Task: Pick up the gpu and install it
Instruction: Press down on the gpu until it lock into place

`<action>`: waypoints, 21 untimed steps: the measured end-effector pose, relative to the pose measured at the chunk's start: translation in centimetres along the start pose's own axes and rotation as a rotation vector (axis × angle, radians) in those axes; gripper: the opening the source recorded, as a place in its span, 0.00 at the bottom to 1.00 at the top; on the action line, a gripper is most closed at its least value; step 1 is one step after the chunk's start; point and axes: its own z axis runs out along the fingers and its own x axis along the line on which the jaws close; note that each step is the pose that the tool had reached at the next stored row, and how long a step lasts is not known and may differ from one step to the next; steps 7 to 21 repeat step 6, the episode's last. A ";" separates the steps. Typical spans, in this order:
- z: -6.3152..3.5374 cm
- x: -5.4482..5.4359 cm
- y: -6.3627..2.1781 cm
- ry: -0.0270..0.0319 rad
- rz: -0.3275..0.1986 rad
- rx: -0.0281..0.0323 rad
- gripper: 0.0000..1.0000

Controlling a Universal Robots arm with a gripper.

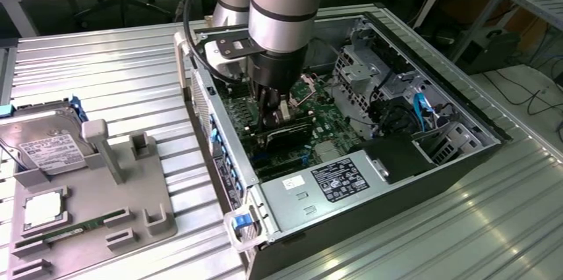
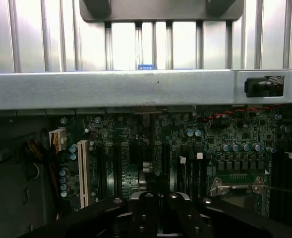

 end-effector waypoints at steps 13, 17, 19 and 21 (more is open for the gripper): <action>-0.01 0.0 0.00 0.0002 0.000 -0.0001 0.11; -0.01 0.0 0.00 0.0002 0.000 -0.0001 0.11; -0.01 0.0 0.00 0.0002 0.000 -0.0001 0.11; -0.01 0.0 0.00 0.0002 0.000 -0.0001 0.11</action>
